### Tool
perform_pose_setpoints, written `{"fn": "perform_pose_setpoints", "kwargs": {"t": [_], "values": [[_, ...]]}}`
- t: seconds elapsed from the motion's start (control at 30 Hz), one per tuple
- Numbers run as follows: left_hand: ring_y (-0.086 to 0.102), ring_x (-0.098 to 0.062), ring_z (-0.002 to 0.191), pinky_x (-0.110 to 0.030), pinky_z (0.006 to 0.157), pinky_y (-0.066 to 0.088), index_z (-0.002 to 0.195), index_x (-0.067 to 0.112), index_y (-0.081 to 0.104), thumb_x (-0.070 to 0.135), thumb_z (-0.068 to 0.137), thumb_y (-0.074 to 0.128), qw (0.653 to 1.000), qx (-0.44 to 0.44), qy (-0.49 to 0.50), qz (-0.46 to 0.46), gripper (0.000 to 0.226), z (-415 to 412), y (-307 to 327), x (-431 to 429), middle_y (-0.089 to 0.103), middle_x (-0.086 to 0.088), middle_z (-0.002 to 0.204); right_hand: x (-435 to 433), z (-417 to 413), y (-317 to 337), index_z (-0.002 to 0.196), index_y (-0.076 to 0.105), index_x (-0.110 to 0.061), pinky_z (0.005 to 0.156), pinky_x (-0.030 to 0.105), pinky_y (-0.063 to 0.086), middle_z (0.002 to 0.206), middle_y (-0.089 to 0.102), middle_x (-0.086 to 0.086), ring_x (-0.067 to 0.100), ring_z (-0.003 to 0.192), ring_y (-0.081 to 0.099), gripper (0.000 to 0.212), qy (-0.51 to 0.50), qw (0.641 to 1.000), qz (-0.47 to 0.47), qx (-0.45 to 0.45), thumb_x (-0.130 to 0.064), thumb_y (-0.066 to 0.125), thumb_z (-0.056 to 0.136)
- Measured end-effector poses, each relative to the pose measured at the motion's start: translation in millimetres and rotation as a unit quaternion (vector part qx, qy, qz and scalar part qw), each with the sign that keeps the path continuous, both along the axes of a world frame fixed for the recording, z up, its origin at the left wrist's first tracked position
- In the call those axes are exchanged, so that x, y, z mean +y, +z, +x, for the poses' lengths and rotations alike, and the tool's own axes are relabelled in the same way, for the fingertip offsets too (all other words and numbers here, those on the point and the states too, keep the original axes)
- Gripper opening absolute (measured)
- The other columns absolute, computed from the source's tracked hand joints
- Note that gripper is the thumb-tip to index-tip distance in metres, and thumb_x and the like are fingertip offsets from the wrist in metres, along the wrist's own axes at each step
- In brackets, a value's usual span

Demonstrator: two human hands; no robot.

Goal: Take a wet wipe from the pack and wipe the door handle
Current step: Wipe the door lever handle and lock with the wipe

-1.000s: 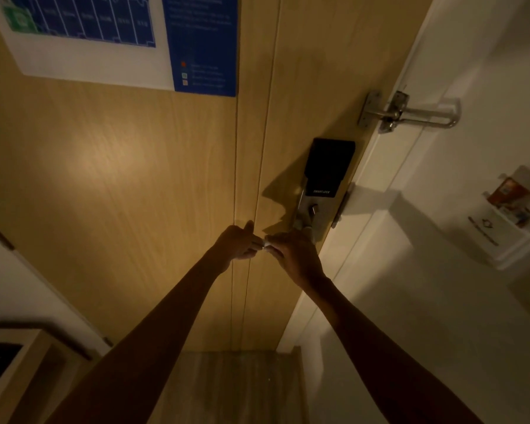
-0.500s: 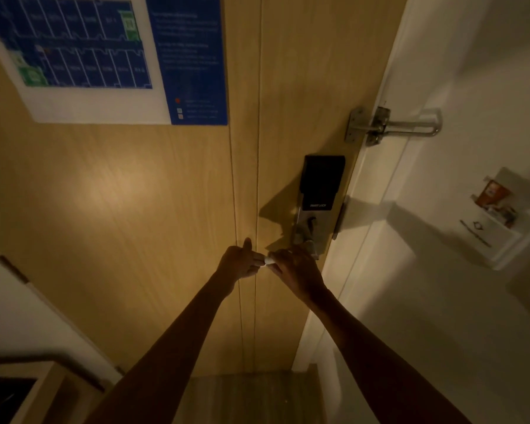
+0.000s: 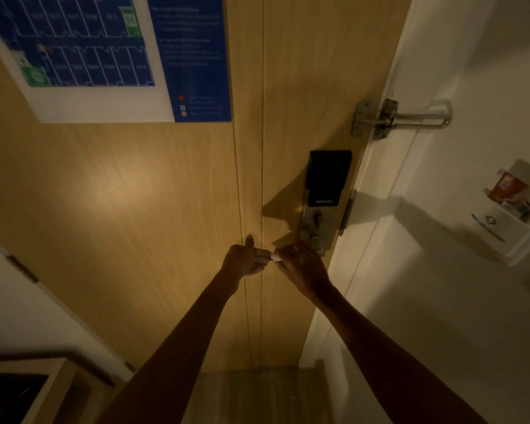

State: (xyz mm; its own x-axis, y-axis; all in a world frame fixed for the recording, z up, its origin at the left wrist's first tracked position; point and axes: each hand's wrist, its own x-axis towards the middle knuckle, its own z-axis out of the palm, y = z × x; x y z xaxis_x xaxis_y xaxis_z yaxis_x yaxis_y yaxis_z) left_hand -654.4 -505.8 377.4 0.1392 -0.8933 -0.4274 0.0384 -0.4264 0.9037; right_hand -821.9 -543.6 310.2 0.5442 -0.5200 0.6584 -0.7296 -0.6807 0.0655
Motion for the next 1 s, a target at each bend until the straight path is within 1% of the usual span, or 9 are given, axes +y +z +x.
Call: {"fn": "perform_pose_setpoints", "kwargs": {"t": [0.1,0.17,0.3,0.37,0.5,0.63,0.8,0.93,1.0], "values": [[0.068,-0.023,0.096,-0.019,0.067,0.055,0.112,-0.006,0.067,0.042,0.103,0.025,1.0,0.013,-0.003,0.021,0.065,0.1,-0.1,-3.4,0.069,-0.02,0.114,3.5,7.2,-0.8,0.095,0.067,-0.016,0.084,0.028,0.053,0.097,0.072,0.001,0.018,0.096,0.067,0.023,0.01,1.0,0.019,-0.021,-0.023,0.081,0.077],[0.067,-0.025,0.098,-0.02,0.067,0.054,0.113,-0.007,0.066,0.042,0.103,0.024,0.999,0.019,0.004,0.026,0.066,0.2,-3.5,-4.9,0.068,-0.021,0.116,2.9,3.8,-1.6,0.098,0.067,-0.018,0.084,0.028,0.053,0.099,0.071,0.0,0.018,0.098,0.066,0.025,0.001,0.999,0.026,-0.023,-0.025,0.08,0.078],[0.064,-0.031,0.11,-0.029,0.085,0.053,0.115,-0.008,0.064,0.042,0.103,0.023,0.999,0.038,0.007,0.033,0.066,0.9,-5.9,-4.9,0.066,-0.023,0.118,-2.3,-27.9,-3.3,0.103,0.068,-0.015,0.09,0.032,0.051,0.098,0.072,0.001,0.02,0.096,0.066,0.028,-0.024,1.0,-0.004,0.0,-0.024,0.079,0.079],[0.065,-0.032,0.105,-0.03,0.086,0.053,0.114,-0.008,0.065,0.042,0.103,0.024,0.999,0.043,0.006,0.026,0.065,2.2,-7.7,-5.7,0.066,-0.024,0.117,-1.5,-40.5,-1.6,0.105,0.068,-0.014,0.092,0.032,0.05,0.098,0.072,0.003,0.022,0.098,0.066,0.028,-0.034,0.999,-0.009,-0.008,-0.023,0.078,0.08],[0.069,-0.02,0.086,-0.023,0.073,0.054,0.096,0.002,0.072,0.046,0.102,0.024,0.999,0.038,-0.009,0.019,0.065,6.2,-14.8,-7.4,0.069,-0.022,0.114,3.4,-13.1,-0.8,0.101,0.067,-0.015,0.087,0.032,0.053,0.094,0.072,0.002,0.02,0.094,0.067,0.023,-0.026,1.0,0.007,-0.006,-0.022,0.077,0.082],[0.067,-0.023,0.095,-0.023,0.078,0.053,0.109,-0.002,0.068,0.045,0.102,0.023,0.999,0.042,-0.02,0.022,0.066,8.2,-16.2,-6.8,0.068,-0.019,0.116,3.8,3.8,-0.7,0.103,0.067,-0.018,0.086,0.03,0.054,0.099,0.072,-0.002,0.018,0.099,0.066,0.021,-0.003,0.998,0.062,-0.007,-0.025,0.075,0.084],[0.065,-0.028,0.101,-0.029,0.082,0.052,0.112,-0.007,0.065,0.043,0.102,0.028,0.998,0.054,0.003,0.028,0.064,2.4,-13.1,-12.0,0.068,-0.02,0.109,7.1,-42.5,14.3,0.104,0.072,-0.021,0.085,0.027,0.051,0.102,0.072,-0.002,0.018,0.101,0.062,0.03,-0.044,0.998,0.036,0.0,-0.025,0.081,0.076],[0.067,-0.027,0.096,-0.027,0.078,0.055,0.109,-0.007,0.067,0.043,0.101,0.032,0.998,0.062,0.013,0.03,0.062,2.5,-17.8,-14.5,0.068,-0.022,0.111,11.0,-61.5,25.4,0.107,0.074,-0.019,0.069,0.024,0.053,0.101,0.072,0.005,0.023,0.091,0.066,0.042,-0.048,0.998,0.04,-0.009,-0.021,0.087,0.067],[0.067,-0.025,0.087,-0.025,0.073,0.055,0.105,-0.007,0.068,0.043,0.101,0.032,0.998,0.056,0.019,0.024,0.062,2.4,-19.1,-14.8,0.069,-0.021,0.106,15.0,-64.7,29.9,0.11,0.073,-0.023,0.067,0.024,0.053,0.102,0.068,0.004,0.024,0.09,0.065,0.036,-0.079,0.991,0.098,-0.045,-0.034,0.078,0.076]]}}
